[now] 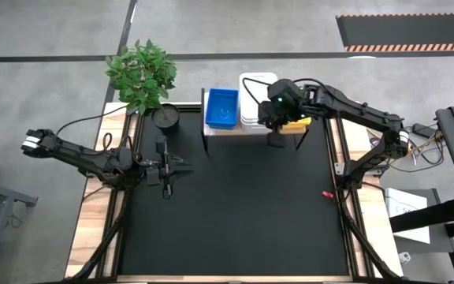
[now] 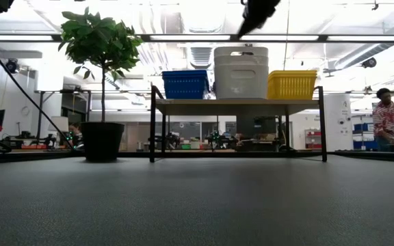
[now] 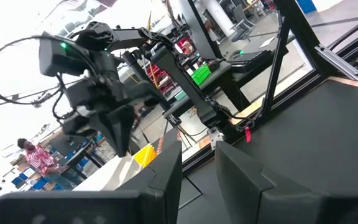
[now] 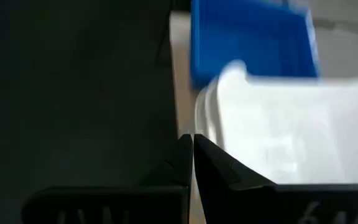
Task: Stack baskets on shelf by color
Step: Stack the white bin on the other white bins on the shelf, then adjust the blue bins on the shelf
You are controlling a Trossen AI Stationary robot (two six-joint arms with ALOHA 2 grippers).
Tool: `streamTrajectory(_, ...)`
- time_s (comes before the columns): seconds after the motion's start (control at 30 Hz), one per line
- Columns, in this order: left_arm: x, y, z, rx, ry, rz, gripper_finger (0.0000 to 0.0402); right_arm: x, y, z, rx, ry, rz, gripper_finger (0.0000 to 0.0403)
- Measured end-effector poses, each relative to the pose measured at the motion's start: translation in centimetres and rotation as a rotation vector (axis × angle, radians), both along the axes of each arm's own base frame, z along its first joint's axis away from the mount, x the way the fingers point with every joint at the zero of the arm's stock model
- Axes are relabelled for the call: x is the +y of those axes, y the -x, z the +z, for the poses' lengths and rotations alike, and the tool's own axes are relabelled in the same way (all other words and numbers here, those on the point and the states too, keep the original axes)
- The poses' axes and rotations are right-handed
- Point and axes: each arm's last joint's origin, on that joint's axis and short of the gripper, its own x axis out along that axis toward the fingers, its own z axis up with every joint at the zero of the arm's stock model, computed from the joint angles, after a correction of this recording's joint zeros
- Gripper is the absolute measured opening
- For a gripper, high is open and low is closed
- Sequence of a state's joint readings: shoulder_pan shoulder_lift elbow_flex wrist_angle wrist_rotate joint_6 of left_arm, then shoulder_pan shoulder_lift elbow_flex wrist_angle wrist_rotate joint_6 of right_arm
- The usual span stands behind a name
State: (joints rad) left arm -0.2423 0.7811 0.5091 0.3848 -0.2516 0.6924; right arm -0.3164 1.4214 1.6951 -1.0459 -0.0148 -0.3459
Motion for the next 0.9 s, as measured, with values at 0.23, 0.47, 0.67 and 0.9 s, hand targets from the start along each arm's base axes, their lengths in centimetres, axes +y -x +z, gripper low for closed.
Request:
streamTrajectory(0.23,0.0,0.0,0.0,0.0,0.0,0.0,0.0081,-0.7,-1.4,0.1,-0.133,0.065,0.028,0.0009)
streamTrajectory(0.47,0.0,0.0,0.0,0.001,0.0,0.0,0.0081,-1.2,-2.3,-1.6,-0.117,0.081,0.017,0.0009)
streamTrajectory(0.67,0.0,0.0,0.0,0.001,0.0,0.0,0.0081,-1.4,-2.8,-1.8,-0.141,0.105,0.023,0.0009)
streamTrajectory(0.9,0.1,0.0,-0.4,0.01,-0.021,0.021,0.0081,0.0,-2.0,-0.1,-0.224,0.11,0.078,0.0009)
